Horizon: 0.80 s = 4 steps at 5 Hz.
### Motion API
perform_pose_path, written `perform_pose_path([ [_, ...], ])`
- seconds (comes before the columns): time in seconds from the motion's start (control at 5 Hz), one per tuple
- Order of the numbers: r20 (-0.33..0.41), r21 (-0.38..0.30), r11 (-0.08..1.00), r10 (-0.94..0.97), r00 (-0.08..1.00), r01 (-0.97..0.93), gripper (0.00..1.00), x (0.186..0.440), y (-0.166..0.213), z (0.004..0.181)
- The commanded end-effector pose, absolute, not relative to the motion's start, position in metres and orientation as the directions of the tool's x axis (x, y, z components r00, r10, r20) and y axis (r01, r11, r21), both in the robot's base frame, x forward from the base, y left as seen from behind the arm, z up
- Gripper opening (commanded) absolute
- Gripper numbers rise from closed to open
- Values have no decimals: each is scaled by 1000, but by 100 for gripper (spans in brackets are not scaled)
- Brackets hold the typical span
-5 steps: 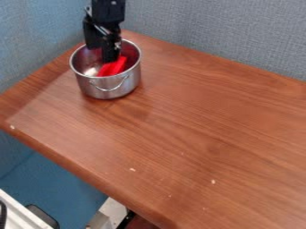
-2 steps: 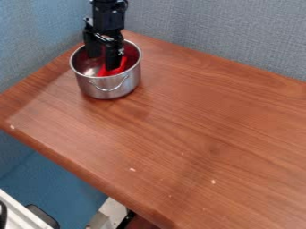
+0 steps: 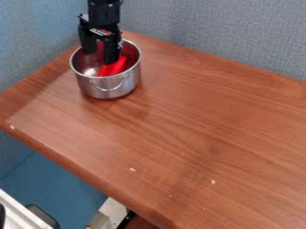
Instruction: Put the red object in the metal pot
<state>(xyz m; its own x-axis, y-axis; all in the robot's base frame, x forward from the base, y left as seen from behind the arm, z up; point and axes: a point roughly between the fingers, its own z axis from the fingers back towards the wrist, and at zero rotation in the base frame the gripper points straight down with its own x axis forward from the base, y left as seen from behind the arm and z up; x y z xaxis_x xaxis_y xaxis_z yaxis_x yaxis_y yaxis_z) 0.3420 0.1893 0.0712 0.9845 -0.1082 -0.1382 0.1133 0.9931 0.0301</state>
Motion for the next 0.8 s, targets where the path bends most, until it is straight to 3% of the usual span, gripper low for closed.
perform_pose_path([
  [0.0, -83, 57, 997, -38, 996, 43, 100, 342, 203, 92],
  [0.4, -85, 40, 992, -113, 990, 116, 100, 334, 199, 112],
  [0.6, -83, 30, 998, -44, 996, 47, 100, 327, 197, 113],
])
